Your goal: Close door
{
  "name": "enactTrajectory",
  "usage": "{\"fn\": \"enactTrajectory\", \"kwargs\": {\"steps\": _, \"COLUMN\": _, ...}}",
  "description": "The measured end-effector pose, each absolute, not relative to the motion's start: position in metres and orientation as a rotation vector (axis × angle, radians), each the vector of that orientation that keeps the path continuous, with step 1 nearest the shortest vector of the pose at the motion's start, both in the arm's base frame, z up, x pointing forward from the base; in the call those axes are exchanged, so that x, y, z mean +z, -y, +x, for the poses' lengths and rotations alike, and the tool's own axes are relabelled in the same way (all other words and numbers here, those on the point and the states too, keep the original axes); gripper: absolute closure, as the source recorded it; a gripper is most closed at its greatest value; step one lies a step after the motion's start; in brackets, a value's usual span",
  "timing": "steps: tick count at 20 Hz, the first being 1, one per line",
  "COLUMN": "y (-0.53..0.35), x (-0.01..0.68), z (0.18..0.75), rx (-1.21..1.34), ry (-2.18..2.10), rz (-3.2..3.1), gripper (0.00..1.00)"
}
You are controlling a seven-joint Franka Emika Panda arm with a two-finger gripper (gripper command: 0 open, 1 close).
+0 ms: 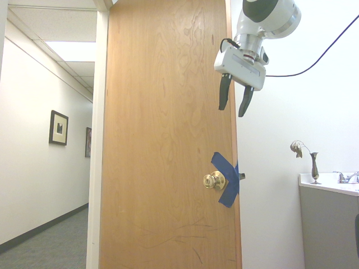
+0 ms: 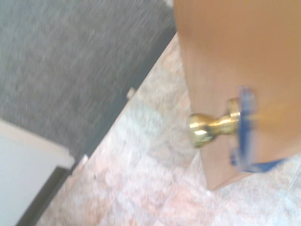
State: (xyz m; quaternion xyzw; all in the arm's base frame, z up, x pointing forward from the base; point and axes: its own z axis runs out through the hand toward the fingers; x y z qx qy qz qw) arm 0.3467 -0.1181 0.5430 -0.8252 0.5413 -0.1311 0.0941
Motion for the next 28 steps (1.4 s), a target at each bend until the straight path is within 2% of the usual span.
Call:
{"fn": "enactTrajectory", "kwargs": {"steps": 8, "y": 0.247, "x": 0.550, "z": 0.320, "rx": -0.425, "ry": -1.957, "rz": -2.147, "gripper": 0.00}}
{"fn": "enactTrajectory", "kwargs": {"steps": 12, "y": 0.273, "x": 0.543, "z": 0.349, "rx": -0.382, "ry": -2.045, "rz": -2.093, "gripper": 0.00}}
{"fn": "enactTrajectory", "kwargs": {"steps": 16, "y": 0.270, "x": 0.503, "z": 0.392, "rx": -0.343, "ry": -2.059, "rz": -2.112, "gripper": 0.00}}
{"fn": "enactTrajectory", "kwargs": {"steps": 19, "y": 0.219, "x": 0.475, "z": 0.444, "rx": -0.330, "ry": -1.953, "rz": -2.226, "gripper": 0.00}}
{"fn": "enactTrajectory", "kwargs": {"steps": 22, "y": 0.090, "x": 0.463, "z": 0.496, "rx": -0.319, "ry": -1.761, "rz": -2.381, "gripper": 0.00}}
{"fn": "enactTrajectory", "kwargs": {"steps": 25, "y": -0.078, "x": 0.454, "z": 0.510, "rx": -0.329, "ry": -1.506, "rz": -2.553, "gripper": 0.00}}
{"fn": "enactTrajectory", "kwargs": {"steps": 28, "y": -0.126, "x": 0.449, "z": 0.512, "rx": -0.333, "ry": -1.354, "rz": -2.639, "gripper": 0.00}}
